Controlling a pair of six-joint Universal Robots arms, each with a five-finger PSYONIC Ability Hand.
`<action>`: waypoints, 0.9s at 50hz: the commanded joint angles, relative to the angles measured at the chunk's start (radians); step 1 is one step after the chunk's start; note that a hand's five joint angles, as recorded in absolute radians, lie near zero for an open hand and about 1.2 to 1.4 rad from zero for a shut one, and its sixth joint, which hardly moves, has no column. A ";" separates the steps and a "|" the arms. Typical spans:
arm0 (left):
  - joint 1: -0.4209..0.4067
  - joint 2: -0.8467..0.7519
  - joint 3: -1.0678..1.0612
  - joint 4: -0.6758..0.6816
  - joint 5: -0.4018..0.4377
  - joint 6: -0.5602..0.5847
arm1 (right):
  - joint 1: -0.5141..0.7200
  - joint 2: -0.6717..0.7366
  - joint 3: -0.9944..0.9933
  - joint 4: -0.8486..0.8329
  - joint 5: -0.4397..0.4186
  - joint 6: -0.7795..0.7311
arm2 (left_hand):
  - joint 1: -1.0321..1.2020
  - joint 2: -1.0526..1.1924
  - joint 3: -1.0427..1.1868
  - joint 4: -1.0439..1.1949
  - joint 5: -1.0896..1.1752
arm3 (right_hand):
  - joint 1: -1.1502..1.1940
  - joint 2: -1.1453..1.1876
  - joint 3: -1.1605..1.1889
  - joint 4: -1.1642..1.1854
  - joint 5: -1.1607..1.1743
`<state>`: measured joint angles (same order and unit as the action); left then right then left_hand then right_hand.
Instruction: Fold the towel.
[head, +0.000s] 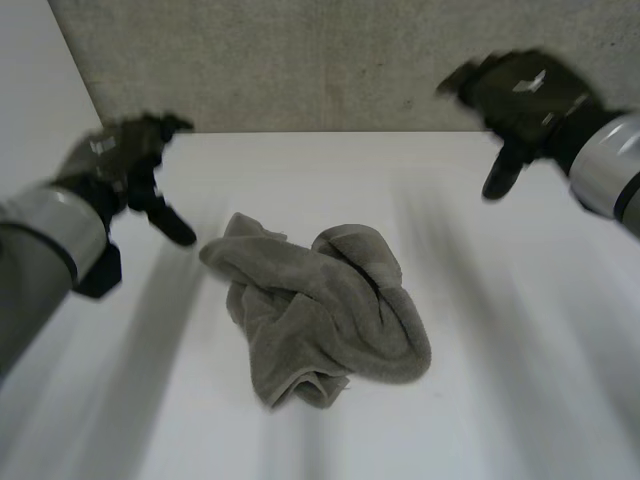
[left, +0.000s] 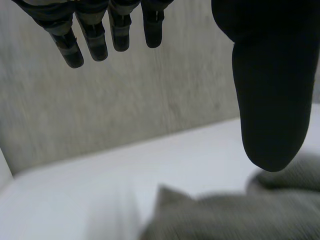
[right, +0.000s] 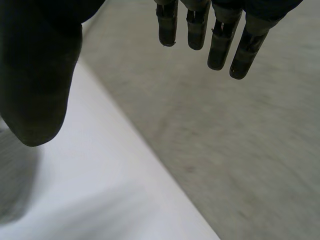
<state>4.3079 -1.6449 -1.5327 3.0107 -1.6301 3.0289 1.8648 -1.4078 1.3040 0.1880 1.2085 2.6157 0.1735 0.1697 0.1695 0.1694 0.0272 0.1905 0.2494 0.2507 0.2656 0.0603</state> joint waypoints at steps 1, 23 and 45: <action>-0.004 -0.006 -0.219 0.063 0.015 -0.051 | 0.019 0.030 0.167 0.011 -0.190 -0.420 | 0.028 0.032 0.032 0.032 0.000 | -0.016 -0.075 -0.076 -0.091 -0.060; -0.137 -0.262 -0.317 0.283 0.016 -0.068 | 0.039 0.282 0.363 -0.186 -0.214 -0.698 | 0.060 0.064 0.065 0.065 0.032 | 0.088 0.029 0.028 0.013 0.044; -0.145 -0.317 0.196 0.366 0.027 -0.007 | 0.082 0.206 -0.032 -0.564 0.092 -0.310 | 1.223 1.227 1.227 1.227 1.194 | 1.206 1.147 1.146 1.131 1.161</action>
<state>4.1523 -2.0232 -1.6023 3.4109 -1.5967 2.9460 1.9355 -1.1033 1.5142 -0.3101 1.1161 2.0470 1.1588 1.2010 1.2043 1.2045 1.0024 1.3361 1.3356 1.3376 1.3384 1.1762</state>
